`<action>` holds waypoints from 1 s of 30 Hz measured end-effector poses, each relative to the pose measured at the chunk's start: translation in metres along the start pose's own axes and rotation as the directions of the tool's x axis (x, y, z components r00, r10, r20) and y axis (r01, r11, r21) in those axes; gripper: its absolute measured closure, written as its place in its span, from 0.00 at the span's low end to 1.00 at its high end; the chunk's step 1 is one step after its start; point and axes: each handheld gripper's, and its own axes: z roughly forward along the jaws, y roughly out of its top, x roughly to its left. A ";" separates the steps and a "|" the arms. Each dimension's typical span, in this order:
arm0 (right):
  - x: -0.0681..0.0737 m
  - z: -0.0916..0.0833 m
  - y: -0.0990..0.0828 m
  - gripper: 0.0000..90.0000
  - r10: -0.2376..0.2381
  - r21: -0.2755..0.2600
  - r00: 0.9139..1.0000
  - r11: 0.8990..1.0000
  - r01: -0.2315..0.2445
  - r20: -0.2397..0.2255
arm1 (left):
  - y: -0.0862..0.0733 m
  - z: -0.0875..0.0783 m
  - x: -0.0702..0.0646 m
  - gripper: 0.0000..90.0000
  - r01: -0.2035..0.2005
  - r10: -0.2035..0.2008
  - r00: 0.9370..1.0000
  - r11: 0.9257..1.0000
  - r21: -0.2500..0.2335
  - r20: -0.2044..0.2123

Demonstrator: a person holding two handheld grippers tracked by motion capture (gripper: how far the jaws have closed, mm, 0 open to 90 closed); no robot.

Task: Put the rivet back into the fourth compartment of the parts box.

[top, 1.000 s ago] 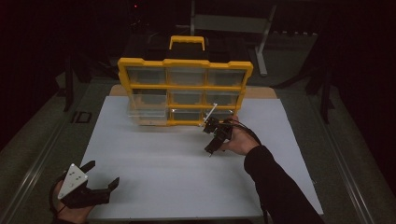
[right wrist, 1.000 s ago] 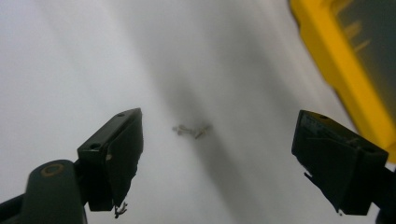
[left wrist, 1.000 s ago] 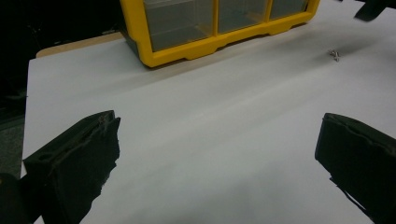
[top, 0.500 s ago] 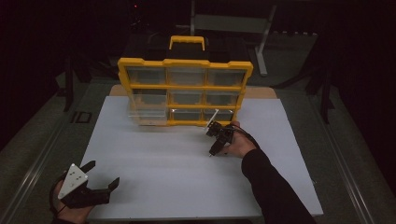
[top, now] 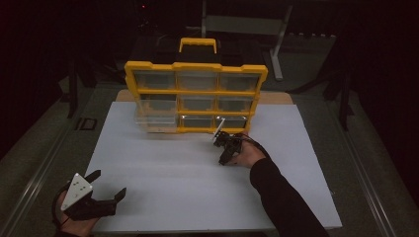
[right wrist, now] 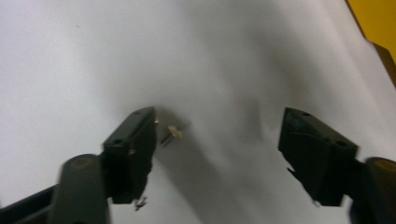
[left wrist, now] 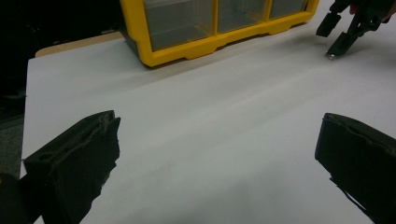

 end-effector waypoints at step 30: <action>0.004 -0.002 0.000 0.92 -0.023 0.087 0.997 0.996 0.030 -0.079 | 0.000 0.000 0.000 0.01 0.001 -0.001 1.000 1.000 0.000 0.000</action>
